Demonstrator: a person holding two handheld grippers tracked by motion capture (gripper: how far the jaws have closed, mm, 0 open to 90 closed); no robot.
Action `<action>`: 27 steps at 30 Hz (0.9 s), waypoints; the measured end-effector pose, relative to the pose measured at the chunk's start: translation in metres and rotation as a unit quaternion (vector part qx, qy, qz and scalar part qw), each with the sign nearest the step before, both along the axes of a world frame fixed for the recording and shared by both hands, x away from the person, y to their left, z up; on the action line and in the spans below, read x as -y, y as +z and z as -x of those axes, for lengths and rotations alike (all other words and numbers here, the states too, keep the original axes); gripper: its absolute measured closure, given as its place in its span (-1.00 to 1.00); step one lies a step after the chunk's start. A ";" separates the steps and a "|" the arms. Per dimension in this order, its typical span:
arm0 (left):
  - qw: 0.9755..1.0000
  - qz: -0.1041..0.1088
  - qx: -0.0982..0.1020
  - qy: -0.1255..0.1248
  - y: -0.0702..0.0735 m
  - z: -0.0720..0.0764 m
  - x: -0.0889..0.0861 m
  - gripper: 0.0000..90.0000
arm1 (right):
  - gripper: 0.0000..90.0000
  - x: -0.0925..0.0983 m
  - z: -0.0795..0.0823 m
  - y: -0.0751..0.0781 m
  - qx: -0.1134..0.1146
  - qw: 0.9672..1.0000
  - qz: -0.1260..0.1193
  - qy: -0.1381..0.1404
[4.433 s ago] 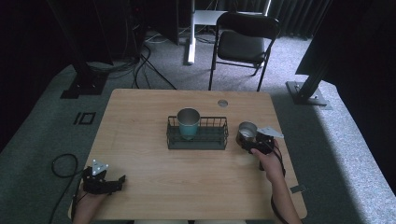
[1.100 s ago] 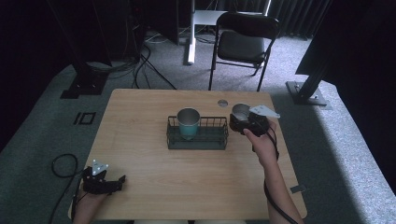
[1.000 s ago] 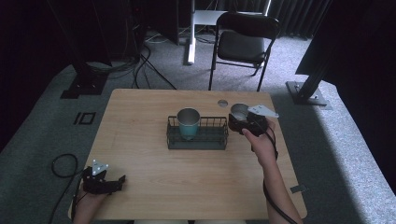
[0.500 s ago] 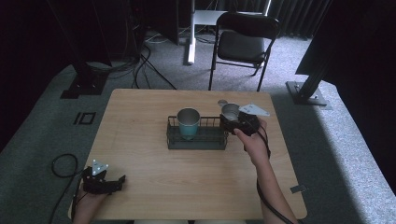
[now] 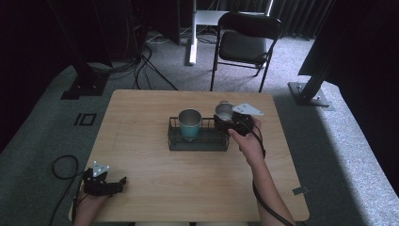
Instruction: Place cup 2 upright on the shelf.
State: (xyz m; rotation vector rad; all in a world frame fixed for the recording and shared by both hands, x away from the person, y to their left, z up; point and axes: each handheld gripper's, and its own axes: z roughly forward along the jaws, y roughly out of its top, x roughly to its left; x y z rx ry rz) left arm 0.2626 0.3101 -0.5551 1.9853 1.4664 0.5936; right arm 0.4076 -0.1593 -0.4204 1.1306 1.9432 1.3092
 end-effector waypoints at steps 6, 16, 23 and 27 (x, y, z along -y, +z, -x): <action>1.000 0.000 0.000 0.000 0.000 0.000 0.000 -0.96 | -0.60 -0.011 -0.003 -0.003 -0.004 1.000 0.005 0.010; 1.000 0.000 0.000 0.000 0.000 0.000 0.000 -0.96 | -0.60 -0.019 -0.007 -0.020 -0.020 1.000 0.010 0.008; 1.000 0.000 0.000 0.000 0.000 0.000 0.000 -0.96 | -0.59 -0.025 -0.010 -0.034 -0.035 0.999 0.018 0.007; 1.000 0.000 0.000 0.000 0.000 0.000 0.000 -0.96 | -0.60 -0.027 -0.012 -0.042 -0.042 0.999 0.021 0.007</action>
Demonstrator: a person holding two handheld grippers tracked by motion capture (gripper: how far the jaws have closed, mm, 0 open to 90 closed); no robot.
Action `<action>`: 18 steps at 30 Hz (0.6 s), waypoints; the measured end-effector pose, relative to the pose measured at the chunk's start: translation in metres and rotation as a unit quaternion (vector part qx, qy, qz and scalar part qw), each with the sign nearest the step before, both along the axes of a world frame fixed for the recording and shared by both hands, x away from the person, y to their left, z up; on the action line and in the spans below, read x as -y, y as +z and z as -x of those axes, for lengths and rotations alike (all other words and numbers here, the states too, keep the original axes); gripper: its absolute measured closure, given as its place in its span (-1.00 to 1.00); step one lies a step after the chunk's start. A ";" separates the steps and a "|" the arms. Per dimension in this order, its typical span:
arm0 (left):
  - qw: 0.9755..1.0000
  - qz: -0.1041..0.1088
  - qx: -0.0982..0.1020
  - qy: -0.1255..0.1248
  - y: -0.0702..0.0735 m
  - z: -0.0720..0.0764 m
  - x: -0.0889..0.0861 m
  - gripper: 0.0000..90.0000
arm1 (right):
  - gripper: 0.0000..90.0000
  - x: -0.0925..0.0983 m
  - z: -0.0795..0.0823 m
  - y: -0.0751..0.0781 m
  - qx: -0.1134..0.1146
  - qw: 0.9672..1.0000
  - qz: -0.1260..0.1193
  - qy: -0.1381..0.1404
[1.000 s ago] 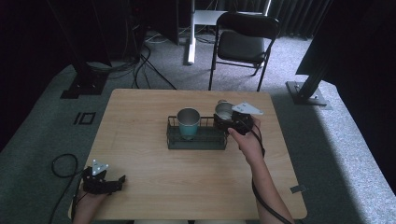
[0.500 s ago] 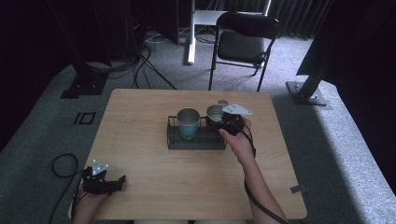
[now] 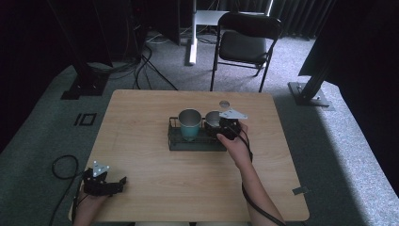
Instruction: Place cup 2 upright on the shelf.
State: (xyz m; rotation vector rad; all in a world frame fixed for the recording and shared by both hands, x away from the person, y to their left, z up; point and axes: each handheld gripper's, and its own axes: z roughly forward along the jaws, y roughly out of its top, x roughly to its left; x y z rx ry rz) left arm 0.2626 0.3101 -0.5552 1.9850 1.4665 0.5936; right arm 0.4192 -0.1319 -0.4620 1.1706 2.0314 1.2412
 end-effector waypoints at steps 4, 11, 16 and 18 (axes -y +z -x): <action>1.000 0.000 0.000 0.000 0.000 0.000 0.000 -0.96 | -0.60 -0.004 -0.001 -0.005 -0.003 1.000 0.002 0.000; 1.000 0.000 0.000 0.000 0.000 0.000 0.000 -0.96 | -0.60 -0.009 -0.002 -0.013 -0.009 1.000 0.008 -0.002; 1.000 0.000 0.000 0.000 0.000 0.000 0.000 -0.96 | -0.59 -0.010 -0.003 -0.016 -0.011 1.000 0.016 -0.001; 1.000 0.000 0.000 0.000 0.000 0.000 0.000 -0.96 | -0.59 -0.010 -0.004 -0.017 -0.014 1.000 0.021 -0.001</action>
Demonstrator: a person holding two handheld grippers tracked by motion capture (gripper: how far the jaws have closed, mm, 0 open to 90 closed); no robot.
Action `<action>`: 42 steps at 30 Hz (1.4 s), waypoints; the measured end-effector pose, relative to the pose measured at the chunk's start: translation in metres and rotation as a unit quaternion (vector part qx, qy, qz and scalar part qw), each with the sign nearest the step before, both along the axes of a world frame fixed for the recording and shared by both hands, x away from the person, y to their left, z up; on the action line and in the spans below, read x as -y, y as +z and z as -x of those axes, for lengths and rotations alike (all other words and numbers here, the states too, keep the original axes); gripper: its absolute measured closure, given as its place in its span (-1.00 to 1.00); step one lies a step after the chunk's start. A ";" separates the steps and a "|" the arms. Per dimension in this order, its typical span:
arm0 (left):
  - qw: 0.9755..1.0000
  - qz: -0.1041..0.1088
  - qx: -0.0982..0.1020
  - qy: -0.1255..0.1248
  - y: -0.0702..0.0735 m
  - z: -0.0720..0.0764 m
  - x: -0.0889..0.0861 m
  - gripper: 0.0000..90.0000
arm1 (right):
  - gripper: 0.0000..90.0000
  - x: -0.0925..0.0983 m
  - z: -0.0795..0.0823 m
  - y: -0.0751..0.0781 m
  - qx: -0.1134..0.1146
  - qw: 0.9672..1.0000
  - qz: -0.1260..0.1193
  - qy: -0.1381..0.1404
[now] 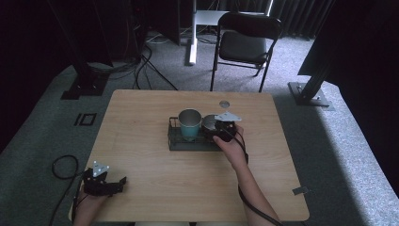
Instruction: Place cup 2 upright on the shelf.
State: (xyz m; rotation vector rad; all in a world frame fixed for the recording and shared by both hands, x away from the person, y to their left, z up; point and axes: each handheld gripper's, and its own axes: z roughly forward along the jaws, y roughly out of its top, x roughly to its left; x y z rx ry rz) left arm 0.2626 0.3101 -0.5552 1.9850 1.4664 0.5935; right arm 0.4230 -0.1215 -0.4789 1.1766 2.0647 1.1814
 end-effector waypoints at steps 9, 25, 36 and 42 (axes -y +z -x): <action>1.000 0.000 0.000 0.000 0.000 0.000 0.000 -0.96 | -0.60 0.001 -0.001 -0.001 -0.006 1.000 0.005 0.005; 1.000 0.000 0.000 0.000 0.000 0.000 0.000 -0.96 | -0.72 0.001 0.002 -0.001 -0.007 0.999 0.012 0.034; 1.000 0.000 0.000 0.000 0.000 0.000 0.000 -0.96 | -0.73 0.014 0.011 0.006 -0.003 0.999 0.011 0.033; 1.000 0.000 0.000 0.000 0.000 0.000 0.000 -0.96 | -0.73 0.019 0.017 0.007 0.005 0.999 0.001 0.038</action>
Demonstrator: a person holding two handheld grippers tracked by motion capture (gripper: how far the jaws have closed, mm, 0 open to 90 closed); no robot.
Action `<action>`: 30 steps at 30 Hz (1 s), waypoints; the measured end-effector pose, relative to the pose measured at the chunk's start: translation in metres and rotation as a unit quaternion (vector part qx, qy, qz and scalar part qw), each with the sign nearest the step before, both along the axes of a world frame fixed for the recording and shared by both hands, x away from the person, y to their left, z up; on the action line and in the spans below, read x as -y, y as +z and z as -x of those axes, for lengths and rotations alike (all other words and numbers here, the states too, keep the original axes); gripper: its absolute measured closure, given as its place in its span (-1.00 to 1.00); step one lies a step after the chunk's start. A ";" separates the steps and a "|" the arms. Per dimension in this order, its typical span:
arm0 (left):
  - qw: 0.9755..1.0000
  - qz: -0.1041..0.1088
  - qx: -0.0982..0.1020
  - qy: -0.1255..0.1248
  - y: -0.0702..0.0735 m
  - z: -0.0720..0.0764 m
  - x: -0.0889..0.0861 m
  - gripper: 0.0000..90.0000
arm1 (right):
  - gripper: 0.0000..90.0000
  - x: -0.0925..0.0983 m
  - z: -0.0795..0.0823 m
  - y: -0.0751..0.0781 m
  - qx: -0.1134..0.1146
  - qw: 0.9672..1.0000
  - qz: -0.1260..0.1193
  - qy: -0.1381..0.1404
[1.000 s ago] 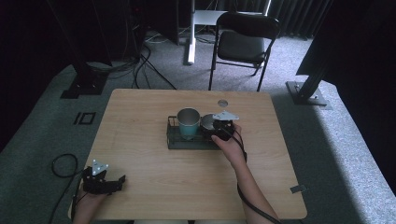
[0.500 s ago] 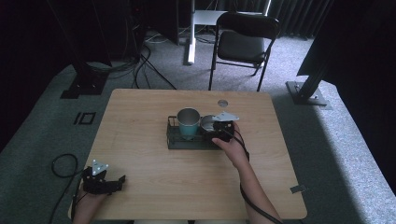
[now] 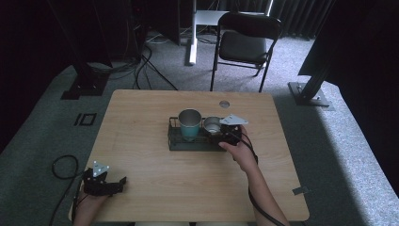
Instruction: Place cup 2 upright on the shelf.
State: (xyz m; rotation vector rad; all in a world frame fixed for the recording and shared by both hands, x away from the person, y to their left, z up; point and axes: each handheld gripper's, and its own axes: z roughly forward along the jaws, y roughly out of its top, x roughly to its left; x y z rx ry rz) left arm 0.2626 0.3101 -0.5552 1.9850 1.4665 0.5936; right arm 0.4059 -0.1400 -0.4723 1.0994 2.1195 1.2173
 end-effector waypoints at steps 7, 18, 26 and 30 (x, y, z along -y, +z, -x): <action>1.000 0.000 0.000 0.000 0.000 0.000 0.000 -0.96 | -0.73 0.008 0.008 0.001 0.009 1.000 0.002 0.001; 1.000 0.000 0.000 0.000 0.000 0.000 0.000 -0.96 | -0.73 0.021 0.023 0.004 0.017 1.000 -0.006 0.004; 1.000 0.000 0.000 0.000 0.000 0.000 0.000 -0.96 | -0.73 0.033 0.033 0.007 0.022 1.000 -0.008 0.008; 1.000 0.000 0.000 0.000 0.000 0.000 0.000 -0.96 | -0.73 0.040 0.039 0.008 0.023 1.000 -0.012 0.009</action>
